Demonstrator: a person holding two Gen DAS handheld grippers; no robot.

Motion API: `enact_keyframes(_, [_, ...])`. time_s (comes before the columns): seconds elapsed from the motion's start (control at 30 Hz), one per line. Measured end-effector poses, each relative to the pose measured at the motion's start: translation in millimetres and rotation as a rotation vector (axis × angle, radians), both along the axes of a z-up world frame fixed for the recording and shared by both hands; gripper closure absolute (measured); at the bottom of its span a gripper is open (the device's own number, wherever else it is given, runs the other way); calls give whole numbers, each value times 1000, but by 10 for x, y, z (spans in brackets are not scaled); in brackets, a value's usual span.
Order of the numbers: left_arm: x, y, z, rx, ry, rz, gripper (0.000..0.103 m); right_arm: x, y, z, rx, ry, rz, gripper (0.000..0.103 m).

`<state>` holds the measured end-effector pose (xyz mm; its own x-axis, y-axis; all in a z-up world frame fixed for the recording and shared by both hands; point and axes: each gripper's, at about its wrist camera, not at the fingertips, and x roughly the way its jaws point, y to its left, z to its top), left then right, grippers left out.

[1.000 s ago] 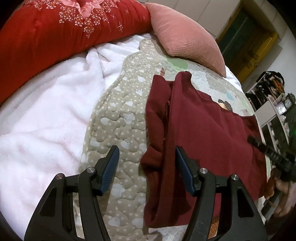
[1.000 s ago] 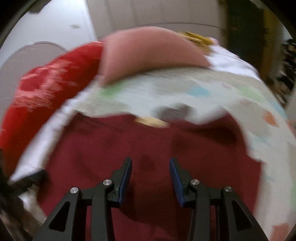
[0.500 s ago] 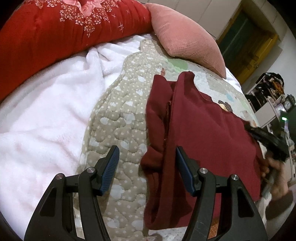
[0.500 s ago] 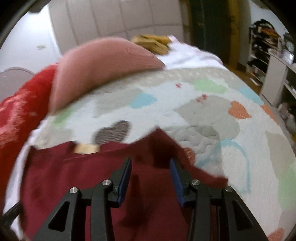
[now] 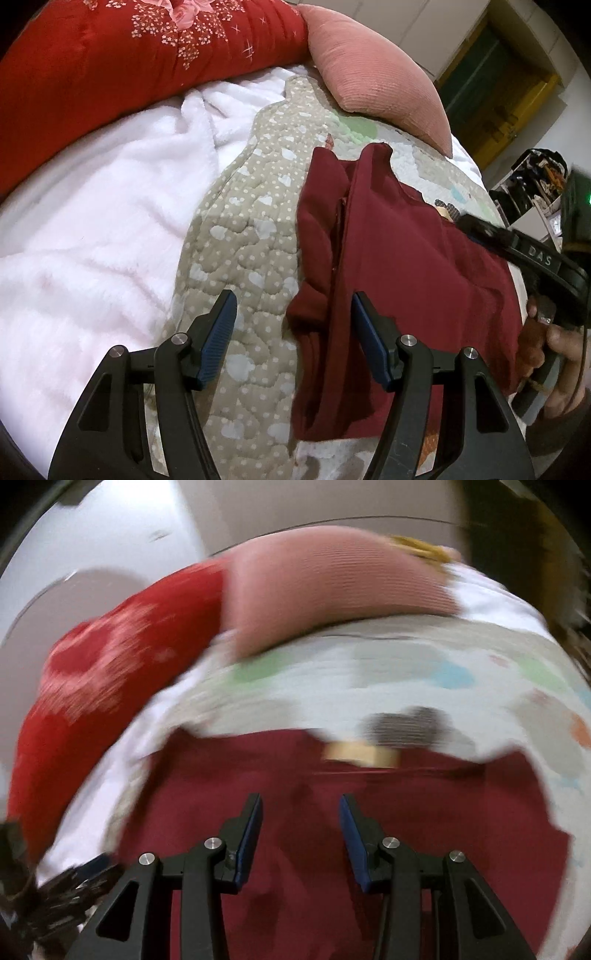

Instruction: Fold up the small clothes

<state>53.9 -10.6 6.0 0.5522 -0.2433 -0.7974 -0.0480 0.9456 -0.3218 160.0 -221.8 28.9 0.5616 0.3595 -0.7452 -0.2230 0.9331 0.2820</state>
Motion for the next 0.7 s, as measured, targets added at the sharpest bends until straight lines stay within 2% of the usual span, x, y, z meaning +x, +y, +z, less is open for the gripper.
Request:
enact_keyframes(0.07, [-15, 12, 9, 1, 2, -7, 39, -16, 365, 50, -40, -37, 85, 62])
enact_keyframes(0.1, [-16, 21, 8, -1, 5, -10, 39, -14, 551, 68, -77, -60, 118, 66])
enact_keyframes(0.17, [-16, 50, -7, -15, 15, -15, 39, 55, 829, 56, -120, -83, 151, 68])
enact_keyframes(0.23, [-14, 72, -30, -35, 27, -15, 39, 199, 1015, -4, -119, -70, 167, 68])
enact_keyframes(0.37, [1, 109, -74, -64, 42, -11, 39, 533, 1307, -273, -185, -7, 158, 68])
enact_keyframes(0.47, [-3, 95, -68, -57, 41, -15, 39, 658, 1386, -398, -206, 29, 149, 68])
enact_keyframes(0.53, [-4, 93, -68, -56, 43, -17, 39, 657, 1378, -359, -203, 32, 142, 68])
enact_keyframes(0.63, [-6, 94, -72, -59, 44, -12, 39, 583, 1244, -258, -141, 59, 131, 68])
enact_keyframes(0.7, [-11, 88, -73, -56, 42, -9, 39, 544, 1173, -210, -80, 87, 123, 59])
